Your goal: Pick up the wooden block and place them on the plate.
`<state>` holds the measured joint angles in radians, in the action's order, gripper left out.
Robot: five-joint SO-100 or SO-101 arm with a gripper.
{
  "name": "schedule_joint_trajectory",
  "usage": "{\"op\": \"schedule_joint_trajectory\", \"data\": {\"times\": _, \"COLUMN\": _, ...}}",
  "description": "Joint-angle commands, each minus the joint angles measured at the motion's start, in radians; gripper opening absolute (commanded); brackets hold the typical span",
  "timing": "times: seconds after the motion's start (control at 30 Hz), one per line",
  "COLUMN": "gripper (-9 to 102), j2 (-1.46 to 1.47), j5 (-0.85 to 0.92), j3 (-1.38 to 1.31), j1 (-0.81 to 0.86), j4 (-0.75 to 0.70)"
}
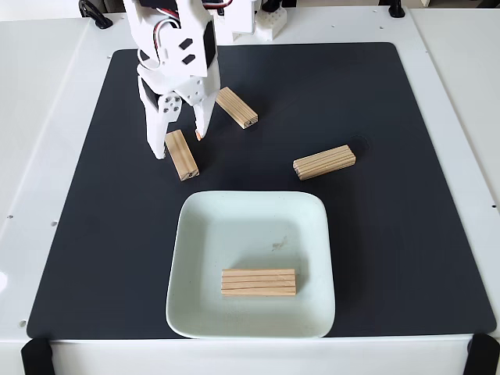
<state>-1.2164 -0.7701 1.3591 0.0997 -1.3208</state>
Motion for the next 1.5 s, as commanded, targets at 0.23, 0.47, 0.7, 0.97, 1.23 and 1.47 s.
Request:
{"op": "schedule_joint_trajectory", "data": {"times": 0.23, "gripper": 28, "j2": 0.051, "j5": -0.014, "j3": -0.12, "j1": 0.011, "j4": 0.005}}
{"op": "schedule_joint_trajectory", "data": {"times": 0.47, "gripper": 28, "j2": 0.063, "j5": -0.015, "j3": -0.115, "j1": 0.012, "j4": 0.008}}
{"op": "schedule_joint_trajectory", "data": {"times": 0.7, "gripper": 28, "j2": 0.095, "j5": -0.044, "j3": -0.121, "j1": 0.011, "j4": 0.008}}
{"op": "schedule_joint_trajectory", "data": {"times": 0.97, "gripper": 22, "j2": 0.114, "j5": -0.048, "j3": -0.121, "j1": 0.008, "j4": 0.008}}
{"op": "schedule_joint_trajectory", "data": {"times": 1.23, "gripper": 0, "j2": 0.121, "j5": -0.049, "j3": -0.112, "j1": 0.002, "j4": 0.009}}
{"op": "schedule_joint_trajectory", "data": {"times": 1.47, "gripper": 0, "j2": 0.104, "j5": -0.035, "j3": -0.104, "j1": 0.0, "j4": 0.008}}
